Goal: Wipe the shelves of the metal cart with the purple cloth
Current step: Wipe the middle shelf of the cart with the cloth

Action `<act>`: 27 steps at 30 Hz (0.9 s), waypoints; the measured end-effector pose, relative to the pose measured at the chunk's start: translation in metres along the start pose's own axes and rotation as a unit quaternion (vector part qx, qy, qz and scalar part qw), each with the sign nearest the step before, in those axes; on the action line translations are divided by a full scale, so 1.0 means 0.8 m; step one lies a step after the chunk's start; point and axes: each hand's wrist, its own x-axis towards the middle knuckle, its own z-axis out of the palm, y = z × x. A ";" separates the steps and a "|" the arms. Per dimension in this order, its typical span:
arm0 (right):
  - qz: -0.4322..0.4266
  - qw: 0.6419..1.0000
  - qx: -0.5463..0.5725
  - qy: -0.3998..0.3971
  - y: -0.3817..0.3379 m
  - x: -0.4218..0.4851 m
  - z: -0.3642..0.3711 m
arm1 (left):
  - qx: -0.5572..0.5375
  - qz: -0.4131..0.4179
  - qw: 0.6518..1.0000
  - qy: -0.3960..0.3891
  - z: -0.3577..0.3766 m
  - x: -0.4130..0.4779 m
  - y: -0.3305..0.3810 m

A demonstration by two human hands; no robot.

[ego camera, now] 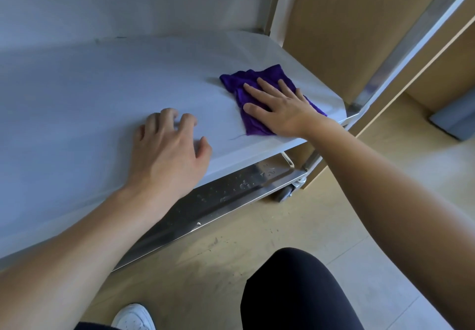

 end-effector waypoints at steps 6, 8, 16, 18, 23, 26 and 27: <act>0.053 0.999 0.008 0.004 0.005 0.035 -0.004 | 0.016 0.004 1.000 -0.024 -0.001 0.001 0.001; 0.067 0.998 0.009 -0.003 0.005 0.050 -0.005 | 0.013 0.002 0.999 -0.029 -0.002 0.004 -0.005; 0.096 0.995 0.003 -0.014 0.008 0.097 -0.009 | -0.035 -0.017 0.999 -0.008 -0.001 0.008 -0.012; 0.098 0.995 -0.003 -0.019 0.004 0.114 -0.012 | -0.030 -0.015 0.999 -0.009 -0.001 0.010 -0.011; 0.093 0.996 0.006 -0.014 -0.027 0.151 -0.017 | -0.019 -0.006 1.000 0.001 0.000 0.011 -0.013; 0.055 0.998 0.003 -0.024 -0.058 0.159 -0.017 | -0.013 -0.009 1.000 -0.010 -0.002 0.013 -0.011; 0.037 0.999 -0.001 -0.030 -0.069 0.157 -0.016 | -0.013 -0.013 1.000 -0.016 -0.003 0.013 -0.011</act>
